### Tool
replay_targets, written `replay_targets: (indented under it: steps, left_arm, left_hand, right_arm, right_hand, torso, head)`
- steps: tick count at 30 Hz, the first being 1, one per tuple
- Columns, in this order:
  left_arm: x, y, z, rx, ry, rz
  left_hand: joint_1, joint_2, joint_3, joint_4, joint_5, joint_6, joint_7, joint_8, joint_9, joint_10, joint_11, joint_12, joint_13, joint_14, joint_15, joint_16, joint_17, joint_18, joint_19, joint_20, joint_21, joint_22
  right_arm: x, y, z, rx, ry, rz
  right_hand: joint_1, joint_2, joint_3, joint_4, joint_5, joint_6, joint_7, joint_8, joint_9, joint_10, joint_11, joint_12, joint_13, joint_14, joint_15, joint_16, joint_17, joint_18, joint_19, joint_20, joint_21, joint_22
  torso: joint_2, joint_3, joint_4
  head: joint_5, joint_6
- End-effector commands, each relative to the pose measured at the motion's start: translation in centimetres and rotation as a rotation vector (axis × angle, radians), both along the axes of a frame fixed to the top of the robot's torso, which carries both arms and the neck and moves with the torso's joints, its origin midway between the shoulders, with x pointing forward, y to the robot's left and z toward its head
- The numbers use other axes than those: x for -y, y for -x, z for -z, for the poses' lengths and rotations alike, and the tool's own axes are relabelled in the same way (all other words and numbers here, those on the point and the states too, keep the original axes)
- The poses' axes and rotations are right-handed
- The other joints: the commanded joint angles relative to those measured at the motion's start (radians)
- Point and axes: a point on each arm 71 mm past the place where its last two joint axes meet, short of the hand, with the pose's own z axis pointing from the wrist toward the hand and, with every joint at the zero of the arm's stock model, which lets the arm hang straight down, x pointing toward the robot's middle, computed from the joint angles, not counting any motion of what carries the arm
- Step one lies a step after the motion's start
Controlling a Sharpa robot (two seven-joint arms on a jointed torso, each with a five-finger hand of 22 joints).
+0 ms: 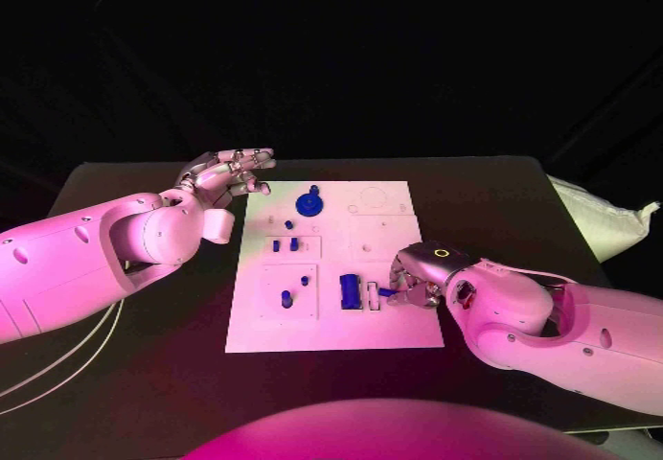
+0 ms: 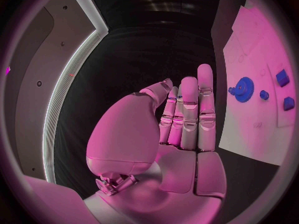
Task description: Assemble the parts on the task board
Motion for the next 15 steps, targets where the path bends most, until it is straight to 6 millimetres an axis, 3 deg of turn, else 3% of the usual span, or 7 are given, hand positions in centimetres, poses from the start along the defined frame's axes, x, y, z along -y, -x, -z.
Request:
replay_targets:
  steps: [1, 5, 9, 15]
  left_arm:
    - [0.23, 0.05, -0.08, 0.007, 0.008, 0.020]
    - [0.23, 0.05, -0.08, 0.006, 0.008, 0.020]
    - [0.23, 0.04, -0.08, 0.006, 0.008, 0.020]
    - [0.27, 0.04, -0.07, 0.006, 0.009, 0.021]
  left_hand:
    - [0.005, 0.003, -0.001, -0.006, -0.003, -0.007, 0.002, 0.005, -0.001, -0.009, 0.000, 0.001, 0.000, -0.006, -0.002, 0.004, -0.001, 0.010, 0.008, 0.002, -0.006, -0.001]
    - [0.005, 0.003, -0.001, -0.006, -0.003, -0.007, 0.002, 0.005, -0.001, -0.009, 0.000, 0.001, 0.000, -0.006, -0.002, 0.004, -0.001, 0.010, 0.008, 0.002, -0.006, -0.001]
    - [0.005, 0.003, -0.001, -0.006, -0.003, -0.007, 0.002, 0.005, -0.001, -0.009, 0.000, 0.001, 0.000, -0.006, -0.002, 0.004, -0.001, 0.010, 0.008, 0.002, -0.006, -0.001]
    - [0.004, 0.003, -0.002, -0.007, -0.003, -0.008, 0.002, 0.005, -0.001, -0.010, 0.000, 0.002, -0.001, -0.007, -0.002, 0.004, -0.002, 0.010, 0.007, 0.002, -0.007, -0.001]
  right_arm:
    - [0.18, 0.28, 0.87, -0.020, 0.128, -0.038]
    - [0.15, 0.27, 0.96, -0.022, 0.150, -0.045]
    - [0.06, 0.31, 1.06, -0.023, 0.181, -0.057]
    - [-0.10, 0.31, 1.05, -0.012, 0.203, -0.067]
  right_hand:
    - [0.003, -0.006, 0.006, 0.006, 0.009, 0.003, 0.004, -0.006, 0.002, -0.002, -0.001, 0.001, 0.003, 0.048, 0.007, -0.005, -0.001, -0.010, -0.006, 0.003, -0.004, 0.001]
    - [0.020, 0.000, 0.030, 0.002, 0.029, 0.006, 0.001, -0.006, 0.003, 0.002, -0.004, 0.006, 0.009, 0.049, 0.006, -0.005, 0.000, -0.010, -0.004, 0.002, -0.003, 0.005]
    - [0.050, 0.006, 0.063, -0.014, 0.080, 0.014, -0.004, -0.004, 0.005, 0.011, -0.009, 0.023, 0.023, 0.051, 0.001, -0.003, 0.006, -0.011, 0.001, -0.001, 0.002, 0.014]
    - [0.087, 0.028, 0.116, -0.037, 0.098, 0.028, -0.013, -0.001, 0.008, 0.032, -0.017, 0.059, 0.053, 0.055, -0.005, 0.004, 0.021, -0.015, 0.009, -0.007, 0.011, 0.030]
  torso:
    - [0.000, -0.0003, 0.0002]
    - [0.000, -0.0003, 0.0003]
    - [0.000, -0.0001, 0.0007]
    - [0.001, 0.0000, -0.0002]
  head:
    - [-0.001, 0.000]
    - [-0.001, -0.001]
    - [-0.001, -0.001]
    - [-0.002, -0.001]
